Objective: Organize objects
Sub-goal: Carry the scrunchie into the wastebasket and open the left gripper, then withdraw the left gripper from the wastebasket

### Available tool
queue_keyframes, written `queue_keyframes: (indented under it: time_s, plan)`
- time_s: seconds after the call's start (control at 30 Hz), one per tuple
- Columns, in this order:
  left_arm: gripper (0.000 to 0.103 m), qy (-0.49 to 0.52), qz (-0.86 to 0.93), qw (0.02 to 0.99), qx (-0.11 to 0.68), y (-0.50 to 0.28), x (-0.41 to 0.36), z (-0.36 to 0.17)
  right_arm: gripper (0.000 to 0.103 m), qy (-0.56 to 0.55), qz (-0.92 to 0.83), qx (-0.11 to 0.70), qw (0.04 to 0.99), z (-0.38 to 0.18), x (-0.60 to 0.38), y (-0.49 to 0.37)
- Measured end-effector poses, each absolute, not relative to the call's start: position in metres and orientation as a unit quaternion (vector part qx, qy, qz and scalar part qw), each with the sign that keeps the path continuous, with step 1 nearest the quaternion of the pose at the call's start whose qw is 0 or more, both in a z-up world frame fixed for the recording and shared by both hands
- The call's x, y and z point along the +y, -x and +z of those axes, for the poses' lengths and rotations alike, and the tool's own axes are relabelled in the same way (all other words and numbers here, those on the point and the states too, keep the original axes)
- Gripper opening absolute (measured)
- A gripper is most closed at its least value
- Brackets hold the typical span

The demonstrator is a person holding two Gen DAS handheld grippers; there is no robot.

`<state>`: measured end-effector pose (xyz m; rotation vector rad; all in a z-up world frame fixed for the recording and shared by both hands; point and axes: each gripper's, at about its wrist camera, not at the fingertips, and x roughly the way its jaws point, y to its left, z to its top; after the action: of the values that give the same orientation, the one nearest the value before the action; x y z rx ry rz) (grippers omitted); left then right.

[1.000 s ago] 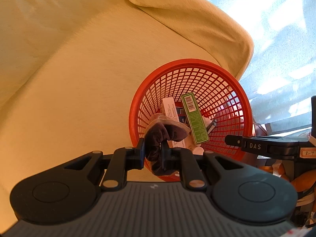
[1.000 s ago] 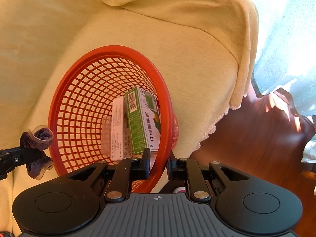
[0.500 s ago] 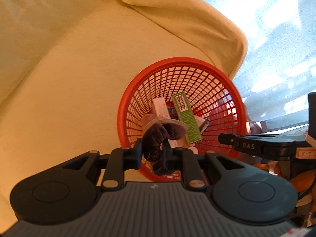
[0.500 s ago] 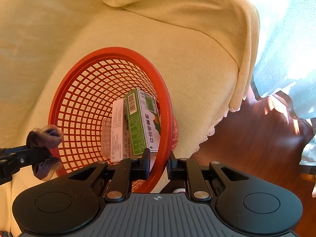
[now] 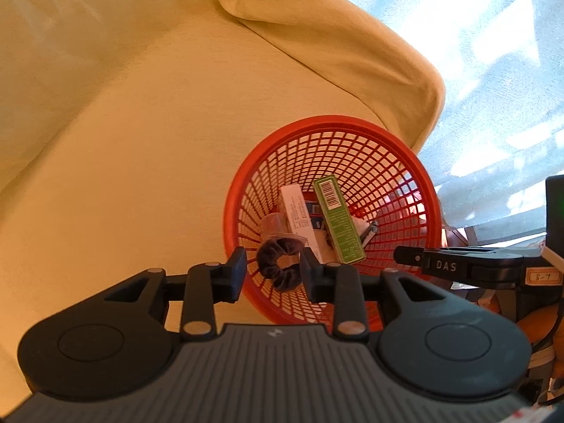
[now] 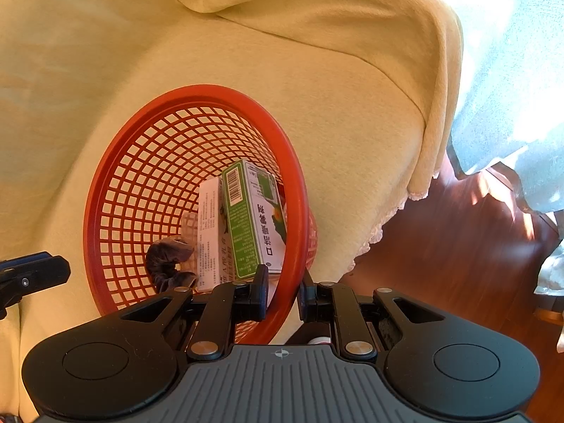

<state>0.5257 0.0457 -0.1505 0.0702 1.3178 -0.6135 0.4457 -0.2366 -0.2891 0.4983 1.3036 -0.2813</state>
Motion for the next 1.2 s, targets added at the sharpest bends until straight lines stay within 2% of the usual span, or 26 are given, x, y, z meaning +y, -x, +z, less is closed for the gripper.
queue_keyframes:
  time_s: [0.27,0.57,1.2]
  plan:
    - [0.032,-0.029,-0.258,0.755,0.603,-0.525,0.062,-0.149,0.013,-0.23,-0.126,0.598,0.758,-0.29,-0.237,-0.446]
    - [0.033,-0.011,-0.215,0.768,0.603,-0.518,0.087,-0.147,0.013,-0.241,-0.131,0.596,0.755,-0.296,-0.246,-0.441]
    - [0.033,0.02,-0.135,0.785,0.604,-0.485,0.128,-0.152,0.009,-0.408,-0.149,0.564,0.702,-0.32,-0.293,-0.412]
